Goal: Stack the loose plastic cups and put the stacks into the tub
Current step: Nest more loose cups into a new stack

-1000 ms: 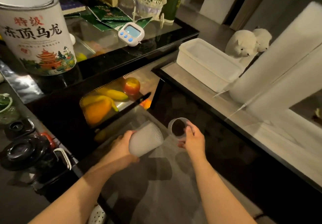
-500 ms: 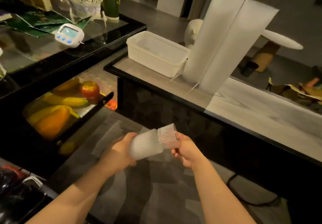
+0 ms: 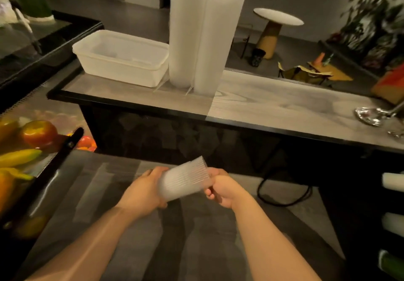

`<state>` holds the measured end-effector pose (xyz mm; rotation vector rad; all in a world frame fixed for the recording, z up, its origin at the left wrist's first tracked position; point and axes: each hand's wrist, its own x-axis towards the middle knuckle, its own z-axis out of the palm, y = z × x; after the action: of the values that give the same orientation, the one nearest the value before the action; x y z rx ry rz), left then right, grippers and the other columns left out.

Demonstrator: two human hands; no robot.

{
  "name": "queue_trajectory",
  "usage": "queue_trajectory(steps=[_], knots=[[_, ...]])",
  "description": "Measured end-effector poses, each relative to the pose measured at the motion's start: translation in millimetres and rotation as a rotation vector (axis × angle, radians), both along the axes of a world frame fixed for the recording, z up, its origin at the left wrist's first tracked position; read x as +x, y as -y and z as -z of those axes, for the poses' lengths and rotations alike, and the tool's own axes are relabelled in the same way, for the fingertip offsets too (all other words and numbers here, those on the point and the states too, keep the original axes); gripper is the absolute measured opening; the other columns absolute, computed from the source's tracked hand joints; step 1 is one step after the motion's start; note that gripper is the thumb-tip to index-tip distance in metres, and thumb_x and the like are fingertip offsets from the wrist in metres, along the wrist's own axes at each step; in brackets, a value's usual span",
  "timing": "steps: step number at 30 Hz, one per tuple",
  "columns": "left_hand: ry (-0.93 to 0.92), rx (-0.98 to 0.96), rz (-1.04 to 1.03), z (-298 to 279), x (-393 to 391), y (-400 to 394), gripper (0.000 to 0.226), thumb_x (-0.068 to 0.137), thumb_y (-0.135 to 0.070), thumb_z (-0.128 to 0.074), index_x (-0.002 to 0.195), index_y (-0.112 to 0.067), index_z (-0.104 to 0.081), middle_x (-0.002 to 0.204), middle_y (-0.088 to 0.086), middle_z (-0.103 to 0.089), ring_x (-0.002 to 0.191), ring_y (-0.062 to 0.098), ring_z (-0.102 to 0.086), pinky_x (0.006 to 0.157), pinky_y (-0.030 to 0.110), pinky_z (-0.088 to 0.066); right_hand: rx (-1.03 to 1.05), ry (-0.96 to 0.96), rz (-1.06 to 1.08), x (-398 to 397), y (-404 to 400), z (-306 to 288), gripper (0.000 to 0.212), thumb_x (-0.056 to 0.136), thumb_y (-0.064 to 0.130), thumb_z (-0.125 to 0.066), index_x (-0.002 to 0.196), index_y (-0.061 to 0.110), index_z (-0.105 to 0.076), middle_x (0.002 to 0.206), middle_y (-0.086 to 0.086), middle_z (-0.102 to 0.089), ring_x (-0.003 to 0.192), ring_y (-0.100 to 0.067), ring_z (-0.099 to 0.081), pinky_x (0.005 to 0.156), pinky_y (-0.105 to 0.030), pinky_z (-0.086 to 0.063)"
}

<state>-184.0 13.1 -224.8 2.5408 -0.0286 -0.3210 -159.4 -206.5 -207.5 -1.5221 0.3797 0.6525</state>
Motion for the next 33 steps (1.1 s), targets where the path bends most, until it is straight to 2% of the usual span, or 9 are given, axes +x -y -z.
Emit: queue_trajectory(steps=[5,10,13,16,18,21,26,30,33], knots=[[-0.013,0.006,0.070,4.5,8.9,11.5,0.099,0.057,-0.027,-0.089,0.140,-0.039,-0.037,0.129,-0.004,-0.054,0.117,0.021,-0.054,0.096,0.042,-0.050,-0.277,0.020,-0.080,5.5,-0.6,12.6,0.039,0.099,0.013,-0.041,0.134,0.024,-0.053,0.081,-0.001,-0.057,0.044,-0.006,-0.039,0.034,-0.017,-0.028],[-0.006,0.013,0.088,8.6,16.1,8.8,0.098,0.059,-0.022,-0.089,0.141,-0.037,-0.038,0.130,-0.003,-0.053,0.118,0.022,-0.055,0.097,0.042,-0.050,-0.371,0.044,-0.146,14.4,-13.8,30.7,0.043,0.102,0.017,-0.031,0.143,0.023,-0.037,0.091,-0.002,-0.059,0.049,-0.009,-0.053,0.040,-0.020,-0.042],[-0.033,0.033,0.094,9.4,25.9,-0.5,0.098,0.059,-0.021,-0.090,0.140,-0.036,-0.037,0.129,-0.001,-0.053,0.115,0.023,-0.056,0.093,0.038,-0.049,-0.309,0.120,-0.090,20.1,-19.3,44.5,0.038,0.100,0.027,-0.042,0.137,0.023,-0.047,0.111,-0.004,-0.062,0.086,-0.021,-0.065,0.074,-0.038,-0.059],[-0.059,0.054,0.062,8.4,35.9,-7.2,0.097,0.060,-0.023,-0.090,0.141,-0.032,-0.035,0.125,0.003,-0.055,0.113,0.026,-0.057,0.091,0.039,-0.050,-0.371,0.252,0.026,26.7,-17.5,50.3,0.033,0.099,0.037,-0.047,0.127,0.026,-0.059,0.123,0.003,-0.060,0.111,-0.021,-0.058,0.100,-0.044,-0.049],[-0.082,0.047,0.039,8.3,42.2,-12.1,0.098,0.062,-0.023,-0.090,0.142,-0.031,-0.034,0.126,0.005,-0.055,0.113,0.028,-0.057,0.091,0.041,-0.050,-0.610,0.371,0.008,35.7,-11.0,51.2,0.032,0.100,0.032,-0.047,0.126,0.020,-0.062,0.131,0.002,-0.053,0.115,-0.019,-0.055,0.102,-0.032,-0.044],[-0.116,0.015,0.031,10.1,48.0,-18.8,0.095,0.066,-0.020,-0.087,0.143,-0.029,-0.033,0.127,0.005,-0.055,0.114,0.028,-0.056,0.088,0.038,-0.049,-1.042,0.495,-0.225,53.4,0.2,48.5,0.034,0.098,0.028,-0.050,0.129,0.017,-0.060,0.131,-0.010,-0.049,0.121,-0.028,-0.049,0.101,-0.036,-0.043],[-0.128,-0.052,-0.029,14.3,50.4,-30.0,0.093,0.066,-0.015,-0.086,0.142,-0.027,-0.034,0.127,0.003,-0.054,0.116,0.025,-0.055,0.089,0.036,-0.049,-1.337,0.320,-0.479,91.1,0.3,21.1,0.031,0.097,0.025,-0.042,0.115,0.015,-0.065,0.120,-0.010,-0.063,0.109,-0.031,-0.059,0.087,-0.036,-0.047],[-0.137,-0.042,-0.077,16.0,50.0,-37.2,0.099,0.060,-0.021,-0.090,0.141,-0.032,-0.034,0.130,-0.001,-0.054,0.119,0.023,-0.054,0.096,0.044,-0.051,-1.274,0.011,-0.488,117.4,-1.9,22.2,0.048,0.098,0.033,-0.040,0.143,0.016,-0.044,0.149,-0.010,-0.041,0.136,-0.034,-0.037,0.111,-0.043,-0.031],[-0.117,0.002,-0.104,16.3,51.2,-41.8,0.099,0.059,-0.024,-0.091,0.143,-0.031,-0.038,0.133,-0.001,-0.054,0.120,0.023,-0.055,0.097,0.041,-0.050,-1.204,-0.003,-0.440,127.4,-3.0,23.9,0.060,0.100,0.040,-0.036,0.154,0.020,-0.021,0.158,-0.011,-0.023,0.145,-0.034,-0.022,0.117,-0.045,-0.019]])
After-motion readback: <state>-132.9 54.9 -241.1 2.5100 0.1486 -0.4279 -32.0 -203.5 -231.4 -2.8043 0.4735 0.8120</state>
